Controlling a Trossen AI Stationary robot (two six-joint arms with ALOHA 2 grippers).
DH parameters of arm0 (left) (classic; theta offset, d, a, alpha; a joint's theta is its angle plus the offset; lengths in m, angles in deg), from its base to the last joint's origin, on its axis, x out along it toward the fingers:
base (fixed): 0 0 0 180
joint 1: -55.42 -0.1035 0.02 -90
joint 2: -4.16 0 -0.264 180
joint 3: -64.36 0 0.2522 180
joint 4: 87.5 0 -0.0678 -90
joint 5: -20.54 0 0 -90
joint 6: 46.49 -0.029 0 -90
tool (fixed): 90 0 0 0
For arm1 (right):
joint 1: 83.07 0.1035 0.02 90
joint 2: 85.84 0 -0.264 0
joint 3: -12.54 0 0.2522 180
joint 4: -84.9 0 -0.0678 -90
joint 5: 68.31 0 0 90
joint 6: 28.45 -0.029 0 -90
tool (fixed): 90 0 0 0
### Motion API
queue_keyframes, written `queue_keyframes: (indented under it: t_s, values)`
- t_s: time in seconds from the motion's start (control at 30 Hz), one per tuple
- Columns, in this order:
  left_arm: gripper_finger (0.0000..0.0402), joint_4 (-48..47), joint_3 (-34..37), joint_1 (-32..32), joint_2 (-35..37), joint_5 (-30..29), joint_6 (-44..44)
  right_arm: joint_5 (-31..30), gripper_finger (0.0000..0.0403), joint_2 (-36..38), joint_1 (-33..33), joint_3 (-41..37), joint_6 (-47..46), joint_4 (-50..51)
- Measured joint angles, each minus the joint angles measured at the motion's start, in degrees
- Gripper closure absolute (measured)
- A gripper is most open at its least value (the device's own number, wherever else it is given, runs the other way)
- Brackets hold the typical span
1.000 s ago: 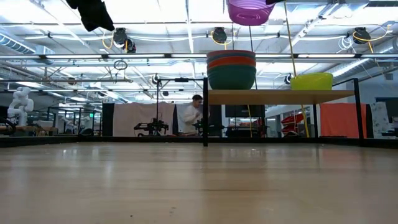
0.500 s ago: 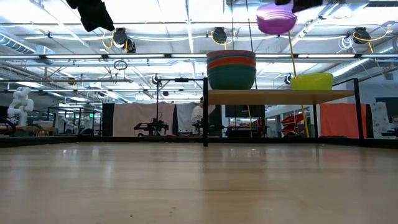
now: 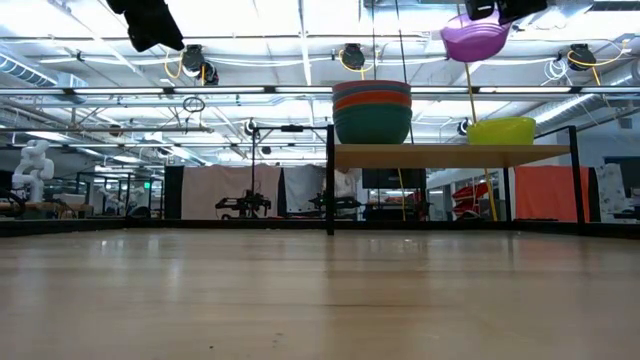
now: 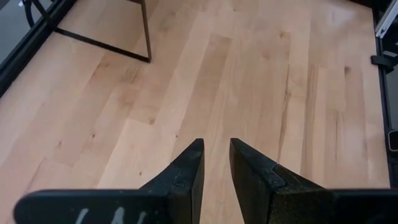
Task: Place and stack bowls onto a shelf
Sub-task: Stack the purple bowl on top of the green bowl on the shelf
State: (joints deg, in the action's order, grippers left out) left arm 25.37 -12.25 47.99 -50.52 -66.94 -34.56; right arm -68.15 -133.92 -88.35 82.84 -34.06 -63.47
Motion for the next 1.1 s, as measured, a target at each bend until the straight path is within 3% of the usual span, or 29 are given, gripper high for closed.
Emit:
queue_keyframes:
  t_s: [0.23,0.57,0.87,1.1]
  values:
    - [0.0321,0.04,0.0,0.0,0.0,-0.03,0.62,0.2,0.0403,1.92,-0.43,-0.05,2.24,0.52]
    - [0.0321,0.04,0.0,0.0,0.0,-0.1,0.65,13.58,0.0403,5.97,-0.1,-4.55,0.92,5.46]
    - [0.0321,0.04,0.0,0.0,0.0,-0.11,2.83,20.31,0.0403,6.89,-1.03,-4.76,-16.49,26.8]
    - [0.0321,0.04,0.0,-1.04,0.0,-0.08,4.54,28.51,0.0403,7.87,-6.2,-4.74,-29.91,42.49]
